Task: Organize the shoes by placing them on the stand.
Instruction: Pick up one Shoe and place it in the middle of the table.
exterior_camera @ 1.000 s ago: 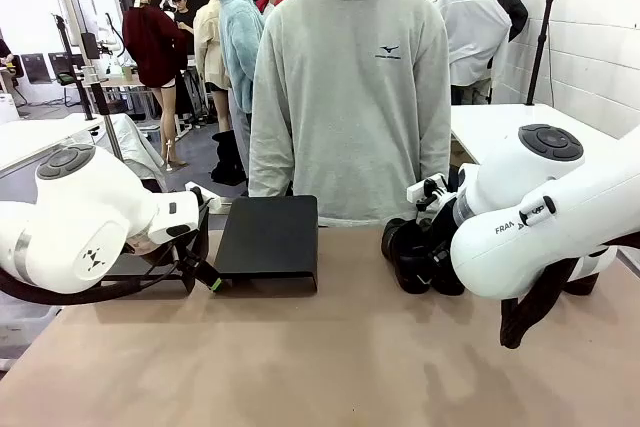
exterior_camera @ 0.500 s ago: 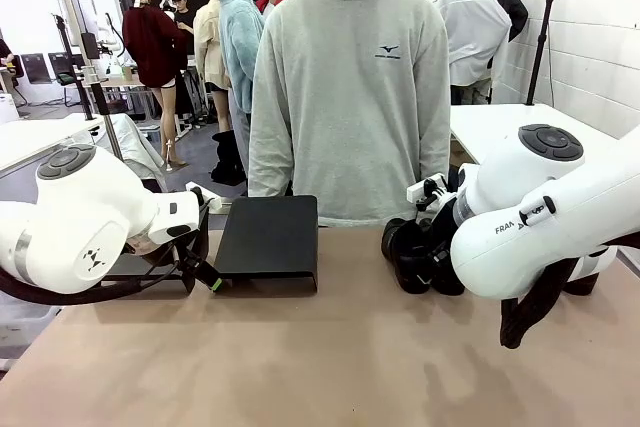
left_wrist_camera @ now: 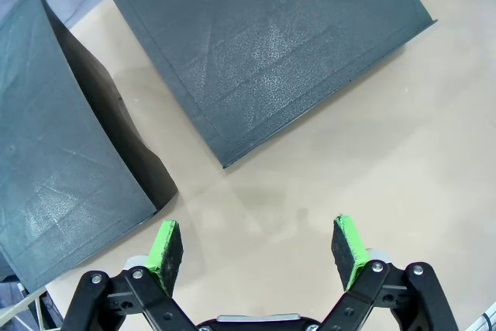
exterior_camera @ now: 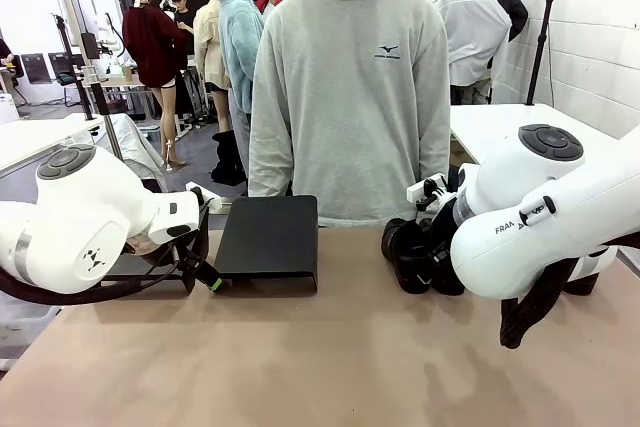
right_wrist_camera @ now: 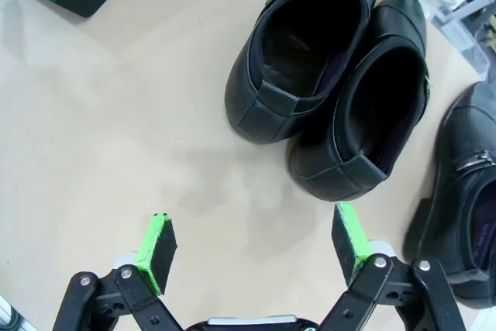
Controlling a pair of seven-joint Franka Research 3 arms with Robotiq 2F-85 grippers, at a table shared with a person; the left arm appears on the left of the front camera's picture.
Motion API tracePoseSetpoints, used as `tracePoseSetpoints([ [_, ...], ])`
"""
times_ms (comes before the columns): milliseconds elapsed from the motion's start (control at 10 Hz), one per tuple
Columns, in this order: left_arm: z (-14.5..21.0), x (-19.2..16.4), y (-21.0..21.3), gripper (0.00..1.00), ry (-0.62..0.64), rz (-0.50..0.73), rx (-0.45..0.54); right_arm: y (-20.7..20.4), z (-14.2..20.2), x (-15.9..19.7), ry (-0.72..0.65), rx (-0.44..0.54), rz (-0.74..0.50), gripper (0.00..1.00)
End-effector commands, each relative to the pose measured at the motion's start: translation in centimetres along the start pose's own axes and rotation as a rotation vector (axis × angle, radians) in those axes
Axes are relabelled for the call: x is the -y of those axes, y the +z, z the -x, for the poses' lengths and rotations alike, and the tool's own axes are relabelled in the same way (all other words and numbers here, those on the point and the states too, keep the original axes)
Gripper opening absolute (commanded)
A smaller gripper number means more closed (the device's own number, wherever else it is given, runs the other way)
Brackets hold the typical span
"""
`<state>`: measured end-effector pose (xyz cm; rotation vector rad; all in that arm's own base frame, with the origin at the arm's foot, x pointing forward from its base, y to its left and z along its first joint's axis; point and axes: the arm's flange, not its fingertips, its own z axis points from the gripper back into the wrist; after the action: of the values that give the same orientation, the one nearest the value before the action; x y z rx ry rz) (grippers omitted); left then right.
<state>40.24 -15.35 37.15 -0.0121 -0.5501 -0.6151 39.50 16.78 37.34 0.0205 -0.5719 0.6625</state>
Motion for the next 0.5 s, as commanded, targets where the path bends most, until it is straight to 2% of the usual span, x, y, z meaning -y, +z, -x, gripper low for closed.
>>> tracePoseSetpoints([
  [0, 0.0, 0.0, 0.0, 1.0, 0.0, 0.0, 0.0, 0.0, 0.0, 0.0, 0.0, 0.0, 0.0, 1.0],
  [200, 0.1, -1.2, 6.1, 1.0, 0.015, -0.043, 0.061, 5.7, 0.8, 0.6, -0.033, 0.058, -0.003, 1.0],
  [400, 0.9, -4.2, 10.4, 1.0, 0.094, 0.001, 0.079, 8.9, 1.9, 1.8, -0.079, 0.115, -0.086, 1.0],
])
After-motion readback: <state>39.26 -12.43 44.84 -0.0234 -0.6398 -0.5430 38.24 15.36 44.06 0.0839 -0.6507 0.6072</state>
